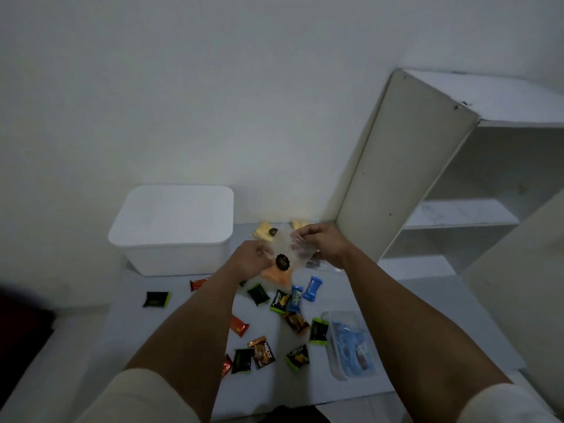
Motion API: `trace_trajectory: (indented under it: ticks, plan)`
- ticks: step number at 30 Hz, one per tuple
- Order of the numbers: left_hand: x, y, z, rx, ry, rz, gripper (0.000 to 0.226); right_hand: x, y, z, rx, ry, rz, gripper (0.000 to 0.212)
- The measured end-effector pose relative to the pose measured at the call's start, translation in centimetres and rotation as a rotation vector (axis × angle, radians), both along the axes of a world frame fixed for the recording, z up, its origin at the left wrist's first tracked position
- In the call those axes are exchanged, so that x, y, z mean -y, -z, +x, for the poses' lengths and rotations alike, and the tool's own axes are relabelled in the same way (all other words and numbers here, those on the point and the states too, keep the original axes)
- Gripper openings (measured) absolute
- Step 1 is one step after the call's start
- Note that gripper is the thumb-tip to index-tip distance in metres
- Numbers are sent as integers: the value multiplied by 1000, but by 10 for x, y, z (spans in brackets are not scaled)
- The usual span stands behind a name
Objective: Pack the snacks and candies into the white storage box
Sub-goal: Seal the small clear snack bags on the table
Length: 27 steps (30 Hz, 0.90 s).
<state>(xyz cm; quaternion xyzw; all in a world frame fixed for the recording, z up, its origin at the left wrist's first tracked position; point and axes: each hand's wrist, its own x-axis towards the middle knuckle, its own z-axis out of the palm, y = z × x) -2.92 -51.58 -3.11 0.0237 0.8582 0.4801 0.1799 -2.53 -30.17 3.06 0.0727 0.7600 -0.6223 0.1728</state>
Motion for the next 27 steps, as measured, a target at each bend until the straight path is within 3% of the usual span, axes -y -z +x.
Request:
trace_trajectory:
  ticks: [3,4,7,11,15,22,27]
  plan:
    - [-1,-8,11,-104,-135,-11,22,6,-14,15,-79,43,100,17]
    - [-3,-13,15,-111,-185,23,32,9,-15,17,-108,51,120,18]
    - [-11,-31,23,25,-244,229,56,17,-14,21,-194,53,186,20]
    - [-20,-46,31,135,-260,337,48,26,-7,26,-309,37,291,23]
    - [-23,-47,32,96,-256,263,30,30,7,28,-337,0,363,27]
    - [-14,-32,38,-119,-97,-115,34,41,27,42,-527,149,780,25]
    - [-4,-32,44,-144,-169,-128,30,43,36,44,-589,27,743,26]
